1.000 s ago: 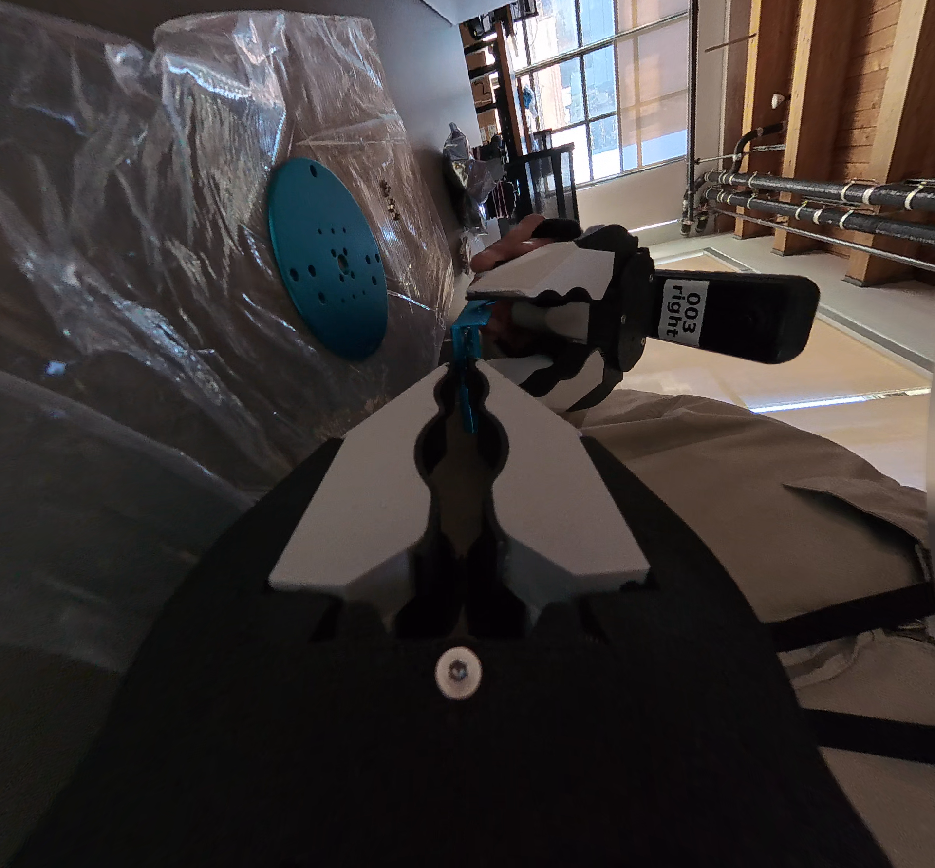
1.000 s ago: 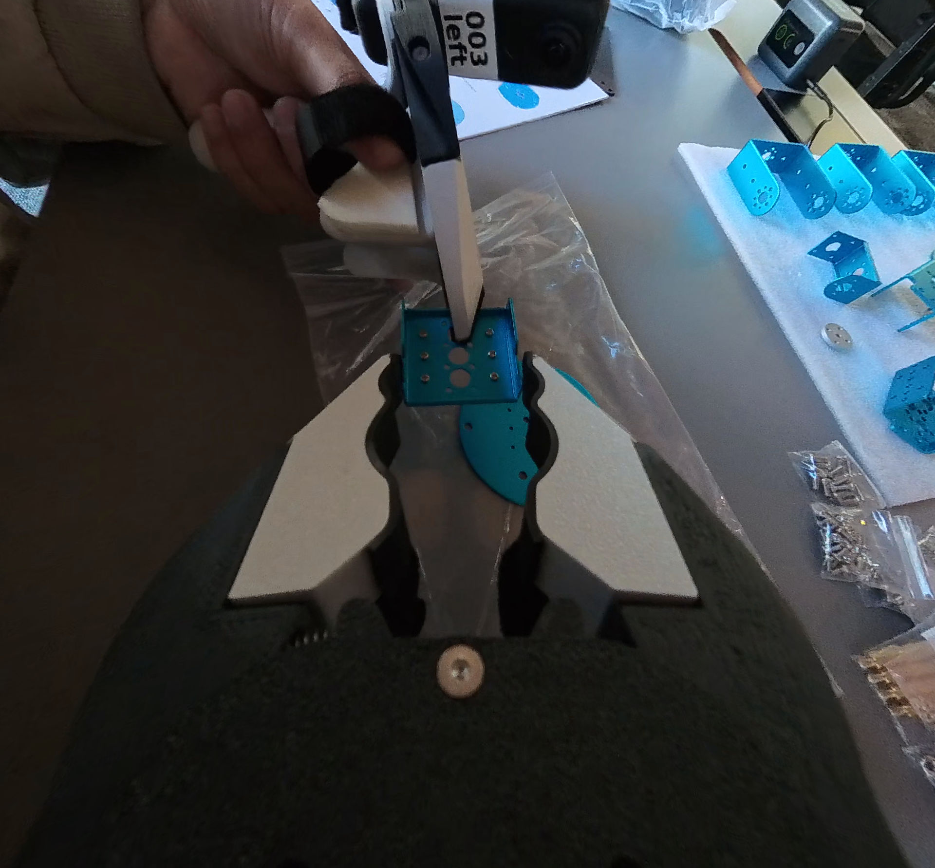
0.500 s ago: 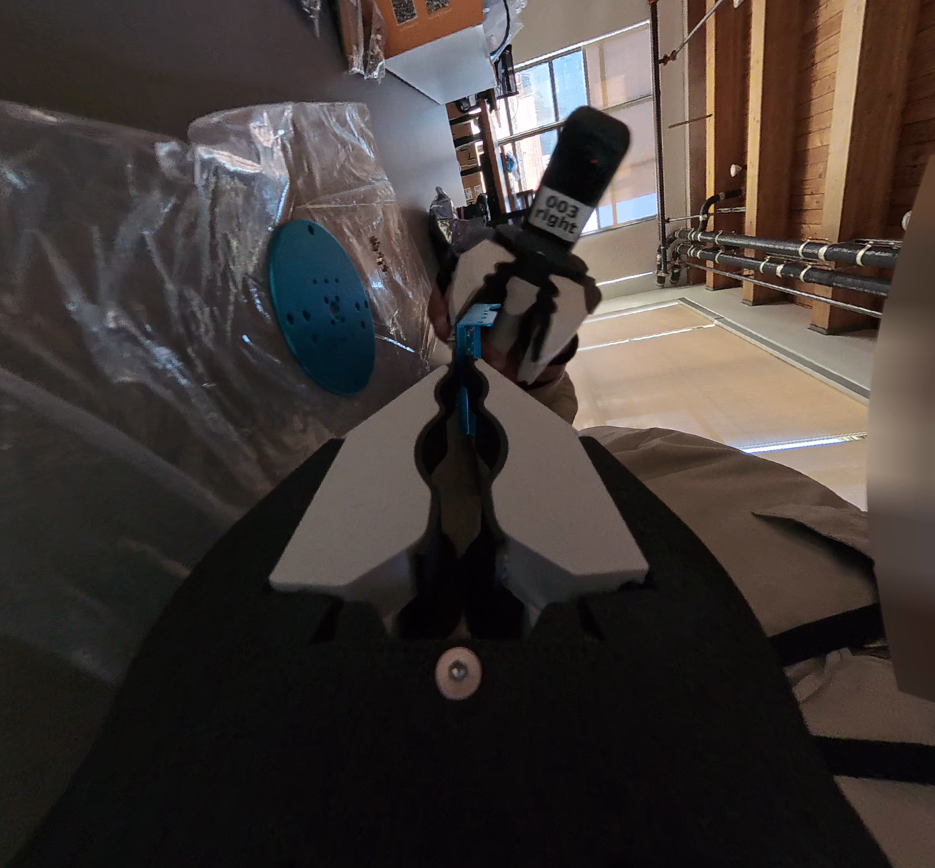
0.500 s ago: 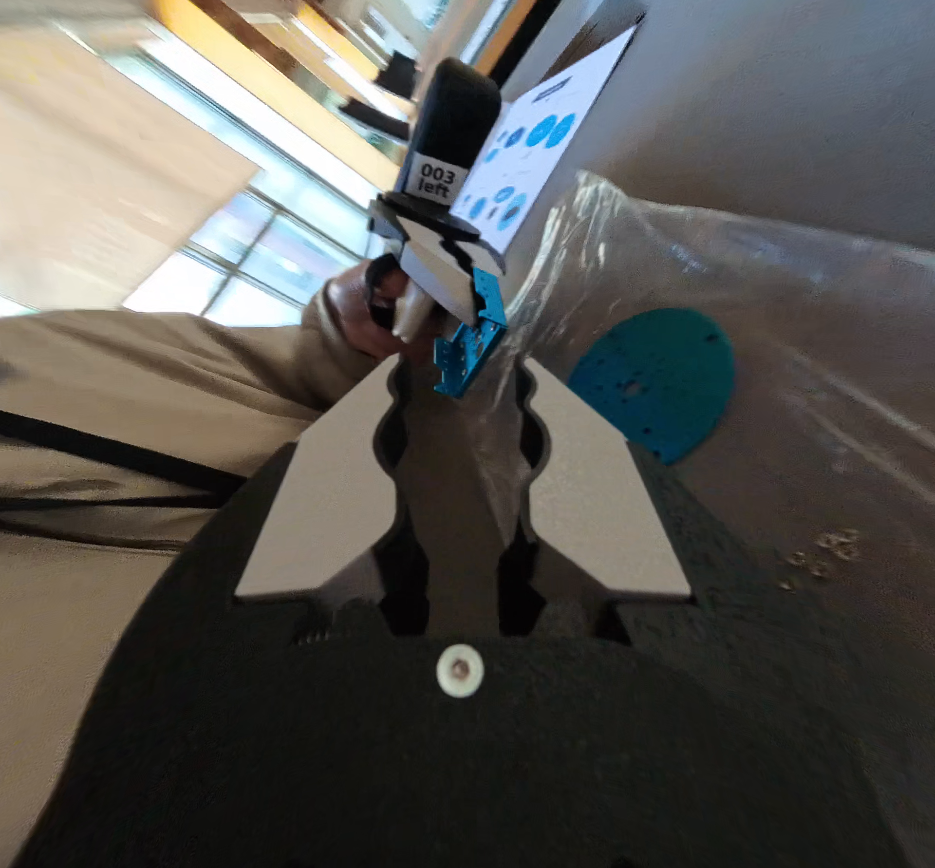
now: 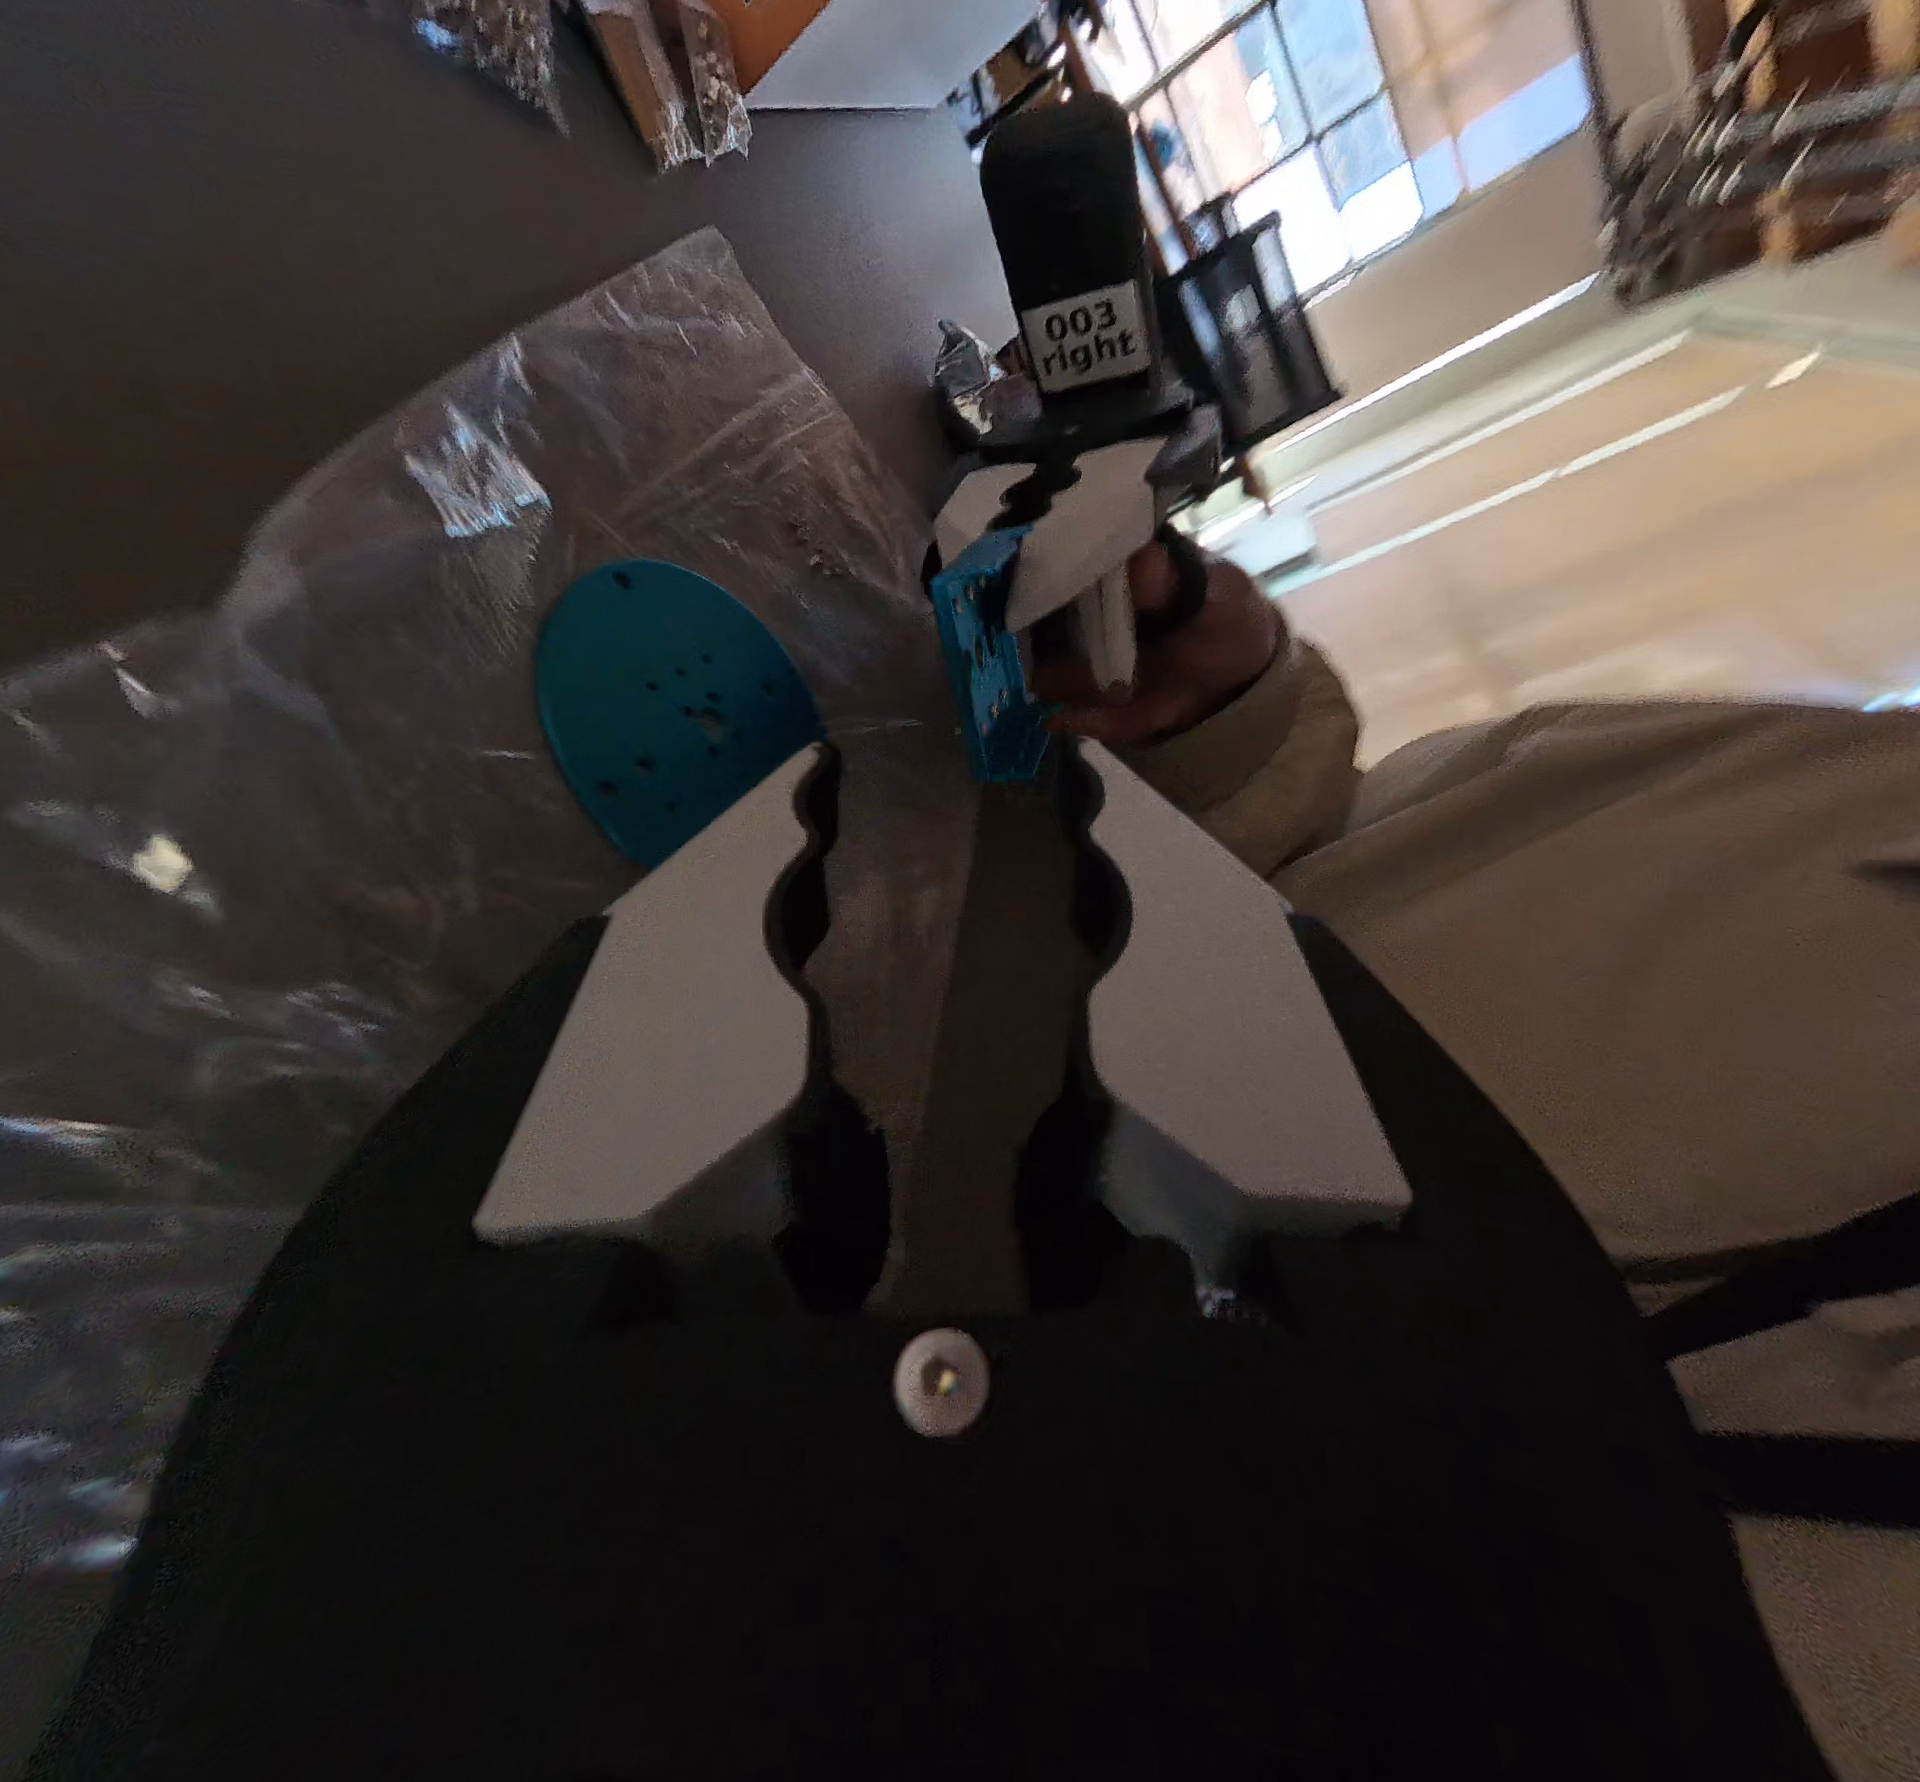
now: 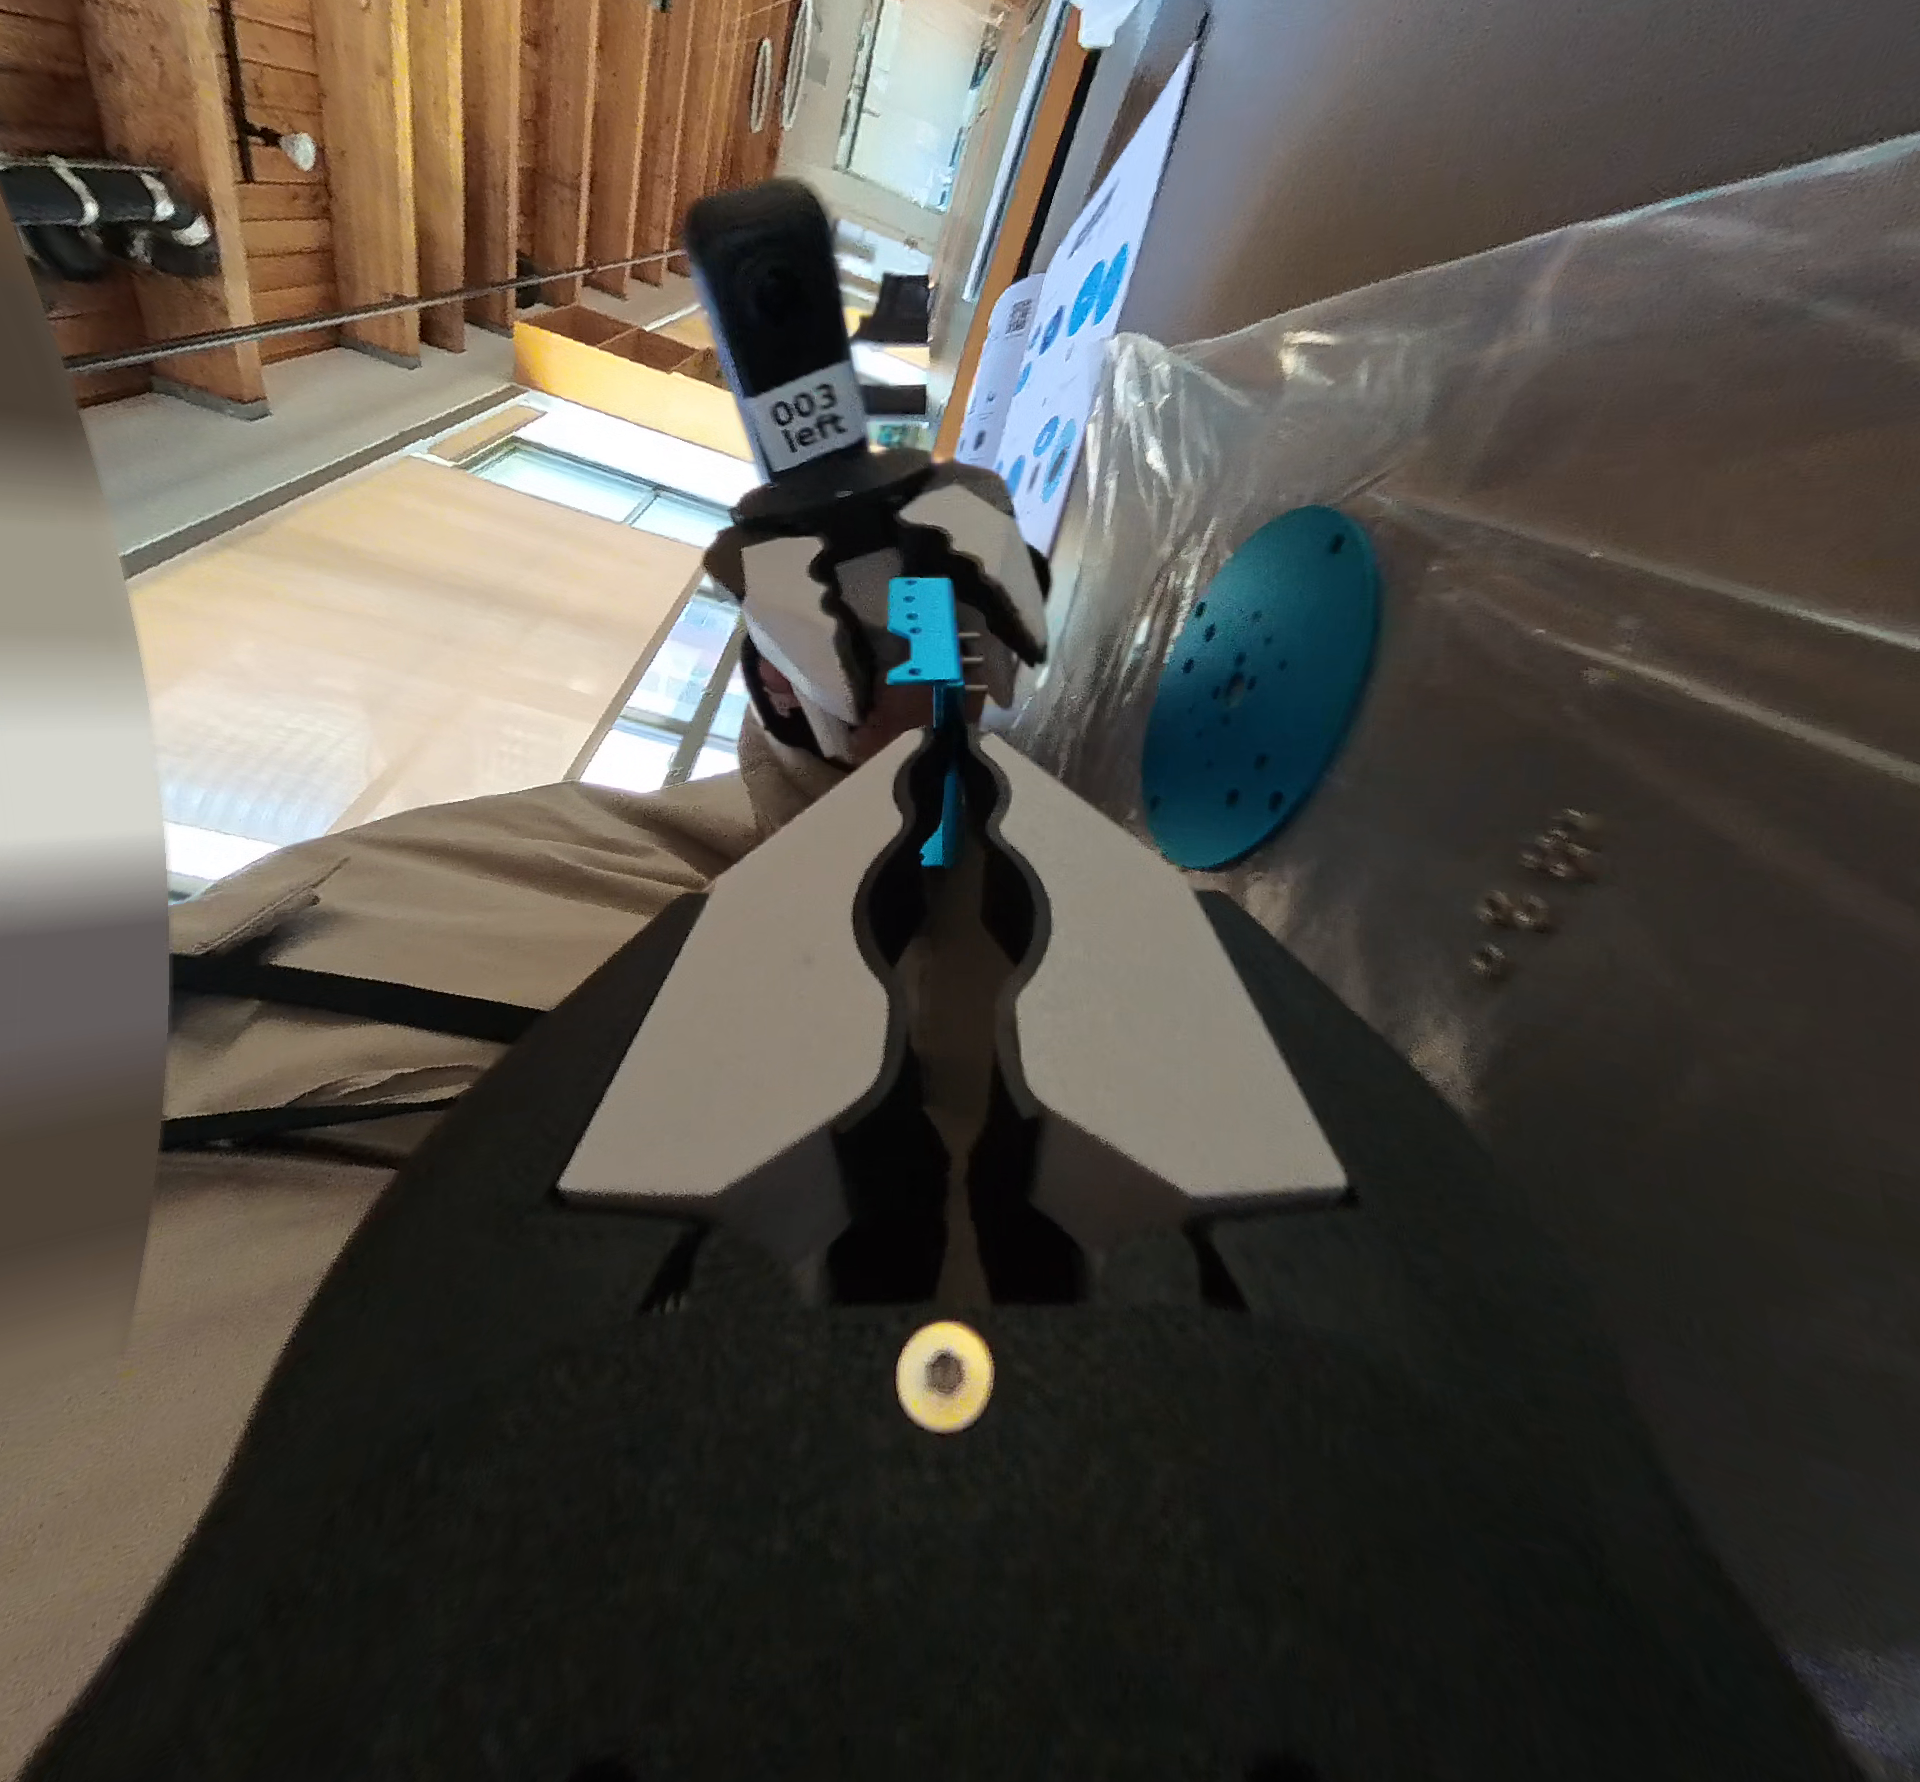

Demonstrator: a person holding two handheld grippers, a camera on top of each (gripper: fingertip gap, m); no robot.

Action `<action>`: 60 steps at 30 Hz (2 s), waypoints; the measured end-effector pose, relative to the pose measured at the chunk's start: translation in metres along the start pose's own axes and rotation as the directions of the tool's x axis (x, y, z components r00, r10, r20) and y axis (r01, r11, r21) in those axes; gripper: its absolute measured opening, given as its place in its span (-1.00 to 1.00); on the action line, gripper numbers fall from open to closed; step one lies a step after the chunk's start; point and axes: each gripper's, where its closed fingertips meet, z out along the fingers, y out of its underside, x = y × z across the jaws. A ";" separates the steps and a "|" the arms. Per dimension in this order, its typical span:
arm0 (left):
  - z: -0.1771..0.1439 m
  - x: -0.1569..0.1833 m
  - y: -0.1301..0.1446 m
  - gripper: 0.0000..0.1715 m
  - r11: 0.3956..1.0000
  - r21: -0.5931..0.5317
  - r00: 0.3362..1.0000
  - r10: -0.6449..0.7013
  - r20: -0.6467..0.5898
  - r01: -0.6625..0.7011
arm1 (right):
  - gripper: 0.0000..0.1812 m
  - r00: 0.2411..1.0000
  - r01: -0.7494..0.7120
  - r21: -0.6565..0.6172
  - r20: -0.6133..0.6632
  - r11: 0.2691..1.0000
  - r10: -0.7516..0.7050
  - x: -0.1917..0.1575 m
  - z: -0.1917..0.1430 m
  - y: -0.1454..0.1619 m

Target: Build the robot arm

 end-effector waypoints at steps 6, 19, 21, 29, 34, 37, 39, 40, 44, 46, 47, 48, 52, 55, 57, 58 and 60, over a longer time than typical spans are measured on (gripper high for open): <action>-0.011 -0.032 -0.008 -0.36 0.870 -0.259 0.854 0.475 0.214 -0.419 | -0.98 0.997 0.024 0.049 -0.074 0.998 -0.021 0.010 -0.022 -0.008; 0.016 -0.059 0.014 0.14 0.568 -0.543 0.607 0.784 0.128 -0.619 | -0.98 0.983 0.066 0.030 -0.171 0.997 -0.060 0.023 -0.029 -0.004; 0.018 -0.061 0.016 0.14 0.548 -0.545 0.583 0.803 0.127 -0.635 | -0.98 0.983 0.067 0.030 -0.174 0.997 -0.061 0.023 -0.029 -0.004; 0.022 -0.057 0.019 -0.12 0.528 -0.499 0.549 0.827 0.119 -0.687 | -0.98 0.981 0.060 0.021 -0.185 0.998 -0.055 0.026 -0.027 -0.003; 0.021 -0.055 0.021 -0.23 0.530 -0.499 0.543 0.829 0.135 -0.686 | -0.98 0.975 0.062 0.006 -0.214 0.998 -0.059 0.030 -0.027 -0.002; 0.018 -0.053 0.017 -0.22 0.550 -0.497 0.553 0.818 0.157 -0.671 | -0.98 0.968 0.070 -0.015 -0.241 0.997 -0.072 0.033 -0.025 0.001; 0.017 -0.049 0.008 -0.22 0.601 -0.469 0.593 0.784 0.187 -0.647 | -0.98 0.967 0.077 -0.014 -0.242 0.997 -0.078 0.032 -0.026 0.000; 0.017 -0.043 0.005 -0.23 0.634 -0.444 0.631 0.755 0.179 -0.633 | -0.98 0.966 0.078 -0.012 -0.245 0.997 -0.079 0.033 -0.026 0.000; 0.019 -0.031 0.000 -0.23 0.671 -0.452 0.703 0.700 0.125 -0.588 | -0.98 0.963 0.080 -0.032 -0.256 0.996 -0.086 0.035 -0.025 0.004; 0.021 -0.043 0.003 -0.23 0.674 -0.524 0.740 0.662 0.116 -0.520 | -0.98 0.957 0.089 -0.043 -0.273 0.995 -0.098 0.037 -0.025 0.005; 0.021 -0.048 0.006 -0.23 0.674 -0.565 0.766 0.633 0.109 -0.476 | -0.98 0.954 0.093 -0.046 -0.282 0.995 -0.103 0.038 -0.024 0.006; 0.021 -0.052 0.005 -0.24 0.677 -0.584 0.785 0.611 0.106 -0.448 | -0.98 0.951 0.099 -0.050 -0.289 0.994 -0.109 0.038 -0.024 0.006; 0.023 -0.050 0.003 -0.22 0.641 -0.614 0.766 0.637 0.090 -0.461 | -0.98 0.947 0.114 -0.054 -0.297 0.992 -0.125 0.039 -0.024 0.007; 0.028 -0.046 0.009 -0.02 0.581 -0.629 0.717 0.695 0.055 -0.516 | -0.98 0.946 0.117 -0.058 -0.297 0.991 -0.129 0.039 -0.024 0.008; 0.031 -0.050 0.014 0.05 0.525 -0.658 0.670 0.741 0.042 -0.540 | -0.98 0.947 0.115 -0.057 -0.294 0.992 -0.127 0.039 -0.024 0.007; 0.033 -0.052 0.016 0.09 0.499 -0.667 0.643 0.765 0.040 -0.553 | -0.97 0.947 0.115 -0.059 -0.295 0.992 -0.127 0.039 -0.024 0.008; 0.036 -0.052 0.021 0.17 0.453 -0.679 0.605 0.796 0.017 -0.578 | -0.98 0.944 0.120 -0.063 -0.302 0.991 -0.134 0.039 -0.024 0.008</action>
